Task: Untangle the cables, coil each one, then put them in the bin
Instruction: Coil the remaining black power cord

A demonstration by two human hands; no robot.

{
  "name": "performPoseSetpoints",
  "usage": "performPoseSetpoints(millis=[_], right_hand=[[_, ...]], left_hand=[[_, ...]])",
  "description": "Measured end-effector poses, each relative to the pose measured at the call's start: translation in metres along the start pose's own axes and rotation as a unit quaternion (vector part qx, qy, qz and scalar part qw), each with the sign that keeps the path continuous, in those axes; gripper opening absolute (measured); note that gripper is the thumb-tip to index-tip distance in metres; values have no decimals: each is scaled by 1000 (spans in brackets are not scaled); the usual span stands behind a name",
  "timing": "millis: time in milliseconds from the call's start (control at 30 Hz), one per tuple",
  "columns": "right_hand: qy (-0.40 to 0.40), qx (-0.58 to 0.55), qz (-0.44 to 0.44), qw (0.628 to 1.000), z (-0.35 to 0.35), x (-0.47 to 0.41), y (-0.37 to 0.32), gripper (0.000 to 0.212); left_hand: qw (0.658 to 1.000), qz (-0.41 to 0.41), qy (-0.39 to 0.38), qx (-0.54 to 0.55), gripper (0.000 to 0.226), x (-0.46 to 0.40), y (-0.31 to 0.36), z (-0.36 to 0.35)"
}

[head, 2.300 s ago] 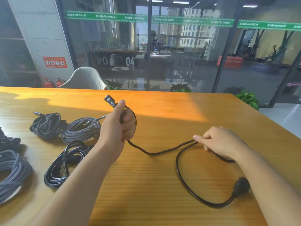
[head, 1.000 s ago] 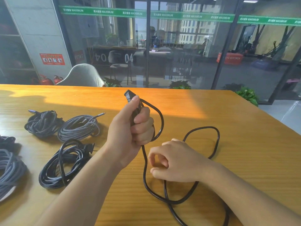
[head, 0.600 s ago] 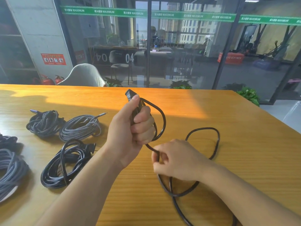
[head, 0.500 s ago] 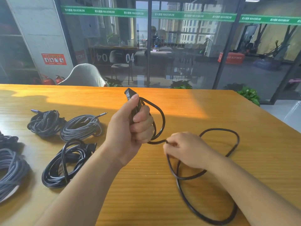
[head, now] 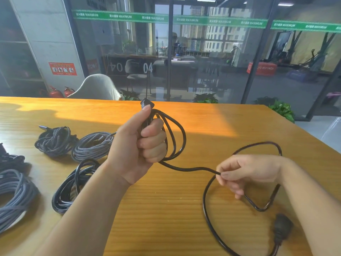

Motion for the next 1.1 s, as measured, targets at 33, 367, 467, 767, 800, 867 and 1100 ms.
performPoseSetpoints(millis=[33, 367, 467, 767, 800, 867, 1100], right_hand=[[10, 16, -14, 1000, 4, 5, 2, 22], [359, 215, -163, 894, 32, 3, -4, 49], [477, 224, -79, 846, 30, 5, -25, 48], [445, -54, 184, 875, -1, 5, -62, 38], [424, -51, 195, 883, -5, 4, -65, 38], [395, -19, 208, 895, -14, 2, -70, 37], [359, 114, 251, 892, -41, 0, -85, 32]], left_hand=[[1000, -1, -2, 0, 49, 0, 1, 0], [983, 130, -95, -87, 51, -4, -41, -17], [960, 162, -106, -204, 55, -4, -62, -32], [916, 134, -7, -377, 52, -14, -78, -25], [919, 127, 6, -374, 52, -15, -78, -24], [925, 109, 25, -363, 56, -17, -79, -23], [936, 46, 62, -344, 70, -17, -73, -26]])
Point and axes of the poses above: each hand's wrist, its own x-axis away from the middle knuckle, its own z-axis out of the back of the hand, y = z × x, the point moved 5 cm from there along -x, towards the middle knuckle, and after that the axes turned 1 degree about -z, right-handed, at the moved point
